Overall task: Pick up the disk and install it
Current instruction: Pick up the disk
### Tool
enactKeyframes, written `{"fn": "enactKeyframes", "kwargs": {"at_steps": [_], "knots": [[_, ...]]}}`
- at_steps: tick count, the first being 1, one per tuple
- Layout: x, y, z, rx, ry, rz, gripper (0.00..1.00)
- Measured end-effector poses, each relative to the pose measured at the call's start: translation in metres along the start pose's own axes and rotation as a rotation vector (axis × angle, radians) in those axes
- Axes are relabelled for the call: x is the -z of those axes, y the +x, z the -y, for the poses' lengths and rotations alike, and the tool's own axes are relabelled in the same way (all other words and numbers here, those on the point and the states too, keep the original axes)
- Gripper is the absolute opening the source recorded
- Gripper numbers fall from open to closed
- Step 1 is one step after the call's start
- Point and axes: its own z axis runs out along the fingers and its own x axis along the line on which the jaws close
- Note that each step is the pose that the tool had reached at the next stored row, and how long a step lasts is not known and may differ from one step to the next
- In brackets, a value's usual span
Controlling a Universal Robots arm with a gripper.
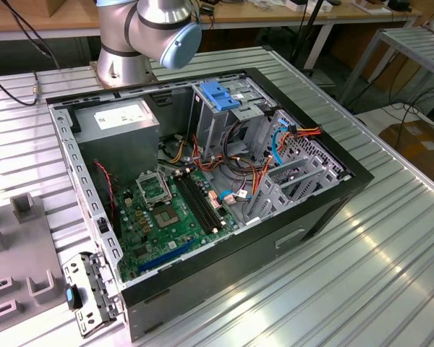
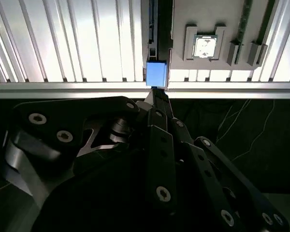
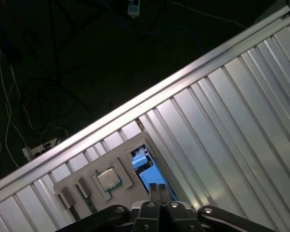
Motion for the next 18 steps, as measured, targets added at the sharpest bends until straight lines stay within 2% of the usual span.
{"fn": "enactKeyframes", "kwargs": {"at_steps": [5,6,14,15,16,17,18], "knots": [[-0.0005,0.0000,0.0000,0.093,0.0008,-0.0028,0.11],[-0.0006,0.0000,0.0000,0.132,0.0012,-0.0037,0.11],[-0.0015,0.0003,0.0002,0.273,0.0037,-0.0066,0.11],[-0.0019,0.0003,0.0002,0.309,0.0046,-0.0081,0.11],[-0.0029,0.0003,0.0002,0.329,0.0073,-0.0144,0.11],[-0.0037,0.0003,0.0003,0.337,0.0090,-0.0183,0.11],[-0.0041,0.0003,0.0004,0.340,0.0089,-0.0185,0.11]]}}
